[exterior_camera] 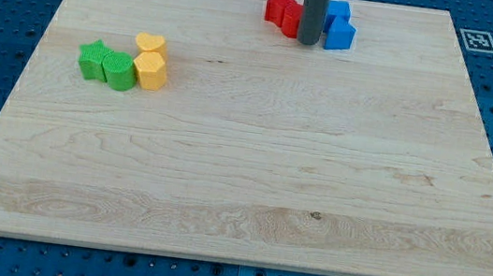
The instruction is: Push the blue cube into the red blocks
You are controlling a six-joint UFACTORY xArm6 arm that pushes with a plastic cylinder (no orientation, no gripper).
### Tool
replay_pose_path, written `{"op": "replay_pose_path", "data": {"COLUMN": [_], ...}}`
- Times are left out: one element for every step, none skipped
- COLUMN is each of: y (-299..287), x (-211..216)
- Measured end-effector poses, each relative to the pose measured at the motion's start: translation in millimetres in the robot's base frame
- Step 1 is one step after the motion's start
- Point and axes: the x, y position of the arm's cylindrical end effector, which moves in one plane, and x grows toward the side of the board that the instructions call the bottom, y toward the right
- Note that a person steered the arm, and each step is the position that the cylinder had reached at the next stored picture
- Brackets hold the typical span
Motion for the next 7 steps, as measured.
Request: {"op": "replay_pose_path", "data": {"y": [-12.2,-19.0,-12.0,21.9,76.3,112.8,118.3], "x": [-6.5,-9.8,17.2,50.1,52.3,50.0,40.3]}}
